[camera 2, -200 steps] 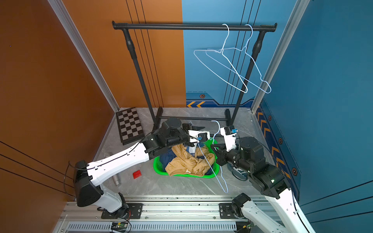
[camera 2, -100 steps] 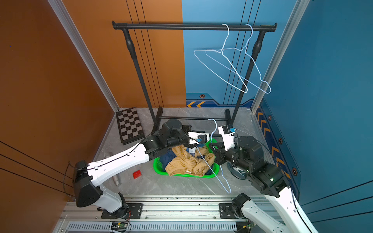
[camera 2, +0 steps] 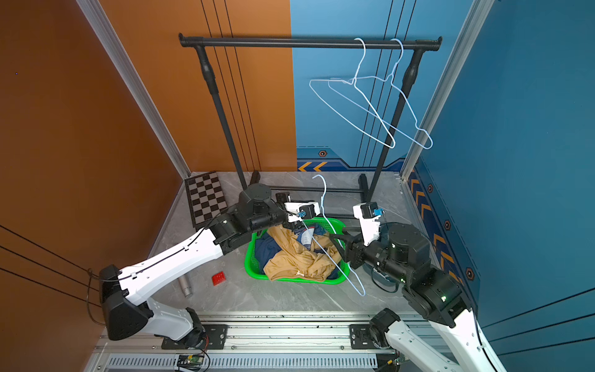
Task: Remove the clothespins securing t-shirts to the hanger
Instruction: Place the hanger on the clothes rail.
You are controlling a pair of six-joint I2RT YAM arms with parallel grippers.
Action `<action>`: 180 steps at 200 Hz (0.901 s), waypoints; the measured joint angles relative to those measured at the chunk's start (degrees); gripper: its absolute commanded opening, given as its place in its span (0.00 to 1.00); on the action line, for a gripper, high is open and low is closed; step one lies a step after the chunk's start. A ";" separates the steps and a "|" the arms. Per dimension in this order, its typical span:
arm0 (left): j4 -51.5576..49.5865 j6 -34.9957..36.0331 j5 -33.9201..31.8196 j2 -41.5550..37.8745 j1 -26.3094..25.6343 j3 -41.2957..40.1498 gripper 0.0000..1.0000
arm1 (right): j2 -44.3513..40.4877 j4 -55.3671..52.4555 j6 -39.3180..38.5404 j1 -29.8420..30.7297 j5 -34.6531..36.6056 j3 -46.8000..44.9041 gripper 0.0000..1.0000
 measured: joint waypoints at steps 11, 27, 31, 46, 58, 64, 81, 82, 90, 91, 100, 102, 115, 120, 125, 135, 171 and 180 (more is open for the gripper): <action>-0.46 -0.31 -0.02 -0.72 0.57 -0.09 0.00 | -1.03 -0.02 -0.37 0.00 -0.26 -0.07 0.52; -0.68 -1.03 -0.09 -1.53 1.27 -0.35 0.00 | -2.29 0.00 -1.03 0.00 -0.70 -0.39 0.52; -0.81 -1.27 -0.09 -1.73 1.49 -0.39 0.00 | -2.54 -0.02 -1.20 0.00 -0.90 -0.48 0.52; -1.11 -1.90 -0.28 -2.12 1.99 -0.44 0.00 | -3.17 -0.02 -1.73 0.00 -1.55 -0.76 0.51; -1.57 -2.38 -0.37 -2.29 2.32 -0.44 0.00 | -3.34 -0.02 -2.08 0.00 -1.92 -0.83 0.51; -1.86 -2.56 -0.48 -2.34 2.38 -0.46 0.00 | -3.37 -0.02 -2.25 0.00 -2.10 -0.83 0.51; -2.23 -2.95 -0.55 -2.47 2.58 -0.63 0.00 | -3.39 -0.04 -2.78 0.00 -2.56 -0.87 0.50; -2.23 -2.97 -0.57 -2.49 2.58 -0.66 0.00 | -3.39 -0.04 -2.82 0.00 -2.58 -0.90 0.50; -2.38 -3.23 -0.66 -2.54 2.69 -0.76 0.00 | -3.39 -0.11 -2.99 0.00 -2.89 -0.92 0.49; -2.40 -3.26 -0.66 -2.54 2.71 -0.79 0.00 | -3.39 -0.11 -2.99 0.00 -2.91 -0.92 0.49; -2.56 -3.52 -0.68 -2.54 2.84 -0.83 0.00 | -3.43 -0.28 -3.17 0.00 -2.97 -0.92 0.49; -2.58 -3.58 -0.70 -2.54 2.91 -0.83 0.00 | -3.45 -0.31 -3.19 0.00 -2.97 -0.92 0.49; -2.97 -4.04 -0.70 -2.58 3.26 -0.92 0.00 | -3.58 -0.46 -3.41 0.00 -2.99 -0.96 0.48; -3.17 -4.22 -0.70 -2.60 3.41 -0.94 0.00 | -3.63 -0.46 -3.41 0.00 -3.02 -0.96 0.48; -3.43 -4.44 -0.79 -2.62 3.50 -0.94 0.00 | -3.67 -0.46 -3.41 0.00 -3.06 -0.96 0.48; -3.67 -4.74 -0.94 -2.64 3.74 -0.96 0.00 | -3.76 -0.50 -3.39 0.02 -3.17 -0.96 0.48; -4.76 -5.70 -2.12 -2.64 3.91 -0.96 0.00 | -3.89 -1.49 -3.82 0.17 -3.15 -0.96 0.45; -5.11 -5.97 -2.34 -2.64 4.02 -0.96 0.00 | -3.89 -1.88 -3.98 0.17 -3.15 -0.96 0.44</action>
